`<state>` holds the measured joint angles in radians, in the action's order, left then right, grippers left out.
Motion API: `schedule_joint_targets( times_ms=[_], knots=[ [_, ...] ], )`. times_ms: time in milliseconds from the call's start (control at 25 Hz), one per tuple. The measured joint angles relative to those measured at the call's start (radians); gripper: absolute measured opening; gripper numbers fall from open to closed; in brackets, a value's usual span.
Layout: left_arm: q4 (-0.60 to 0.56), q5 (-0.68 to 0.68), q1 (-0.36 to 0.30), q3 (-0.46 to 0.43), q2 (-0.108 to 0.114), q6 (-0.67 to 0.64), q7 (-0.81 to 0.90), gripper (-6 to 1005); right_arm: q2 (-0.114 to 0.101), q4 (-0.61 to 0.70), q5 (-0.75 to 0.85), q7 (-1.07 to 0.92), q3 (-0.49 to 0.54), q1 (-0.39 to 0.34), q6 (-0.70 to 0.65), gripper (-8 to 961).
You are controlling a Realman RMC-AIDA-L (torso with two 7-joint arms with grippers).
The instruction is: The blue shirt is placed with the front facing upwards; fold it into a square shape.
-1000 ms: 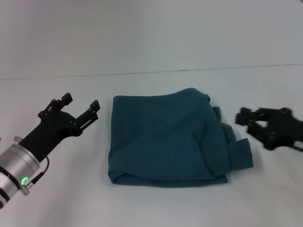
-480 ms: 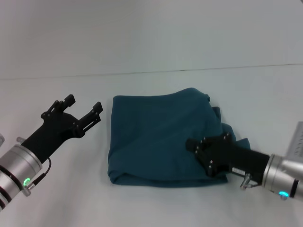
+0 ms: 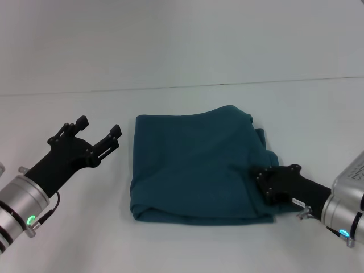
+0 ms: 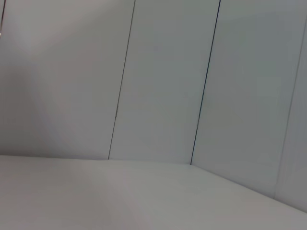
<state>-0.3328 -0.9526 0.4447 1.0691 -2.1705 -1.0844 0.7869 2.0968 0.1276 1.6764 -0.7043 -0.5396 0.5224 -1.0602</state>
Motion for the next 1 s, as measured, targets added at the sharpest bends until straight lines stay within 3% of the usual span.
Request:
schedule_joint_targets(
  times_ms=[320,560,800,1000],
  knots=[
    [0.0,0.0,0.001,0.0,0.001,0.013,-0.001,887,0.0,0.0,-0.12,0.025,0.012,-0.045,0.026,7],
    [-0.001,0.0,0.002,0.0,0.002,0.013,-0.002,887,0.0,-0.004,-0.229,0.05,0.018,-0.111,-0.217,10],
    [0.0,0.0,0.006,0.001,0.002,0.015,-0.003,888,0.001,-0.059,-0.157,0.108,-0.026,-0.077,-0.269,13],
    [0.0,0.0,0.01,0.002,0.002,0.022,-0.003,888,0.003,-0.118,-0.083,0.169,-0.057,-0.033,-0.144,15]
  ],
)
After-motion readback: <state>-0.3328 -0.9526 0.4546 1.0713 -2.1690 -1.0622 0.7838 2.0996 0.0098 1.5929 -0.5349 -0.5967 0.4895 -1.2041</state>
